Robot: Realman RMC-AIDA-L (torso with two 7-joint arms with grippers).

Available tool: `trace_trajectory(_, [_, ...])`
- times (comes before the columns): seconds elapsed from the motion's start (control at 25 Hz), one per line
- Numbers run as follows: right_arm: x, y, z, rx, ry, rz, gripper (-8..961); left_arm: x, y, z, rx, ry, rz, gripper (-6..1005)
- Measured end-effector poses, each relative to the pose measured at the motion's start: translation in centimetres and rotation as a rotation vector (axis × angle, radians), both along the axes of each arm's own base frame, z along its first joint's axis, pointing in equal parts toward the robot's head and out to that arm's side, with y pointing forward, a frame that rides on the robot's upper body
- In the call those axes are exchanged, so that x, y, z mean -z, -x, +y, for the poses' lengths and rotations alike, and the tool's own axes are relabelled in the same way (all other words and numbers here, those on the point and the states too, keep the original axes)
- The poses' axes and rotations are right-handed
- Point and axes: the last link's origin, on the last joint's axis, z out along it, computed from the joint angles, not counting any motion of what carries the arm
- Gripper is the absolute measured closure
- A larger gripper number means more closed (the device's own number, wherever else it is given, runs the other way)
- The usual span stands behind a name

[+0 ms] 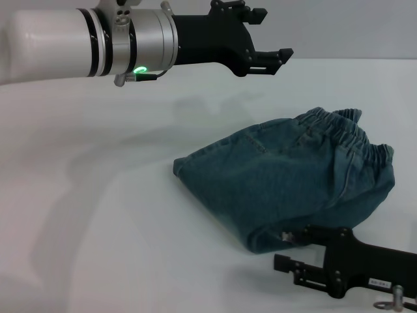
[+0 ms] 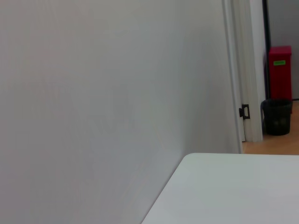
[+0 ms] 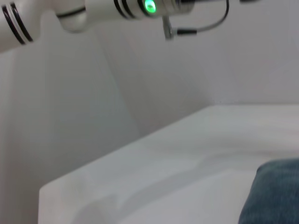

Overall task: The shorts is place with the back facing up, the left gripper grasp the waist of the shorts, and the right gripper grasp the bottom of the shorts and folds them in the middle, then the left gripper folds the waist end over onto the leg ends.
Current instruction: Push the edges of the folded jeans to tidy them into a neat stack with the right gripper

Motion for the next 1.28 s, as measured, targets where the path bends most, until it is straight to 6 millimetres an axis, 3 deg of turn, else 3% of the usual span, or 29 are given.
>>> trace_trajectory(0.64, [1.0, 0.2, 2.9, 0.048, -0.002, -0.096, 386, -0.3, 0.1, 0.0, -0.015, -0.011, -0.040, 202])
trace_trajectory(1.28, [2.8, 3.0, 7.6, 0.060, -0.041, -0.143, 386, -0.2, -0.2, 0.1, -0.007, -0.020, -0.045, 202])
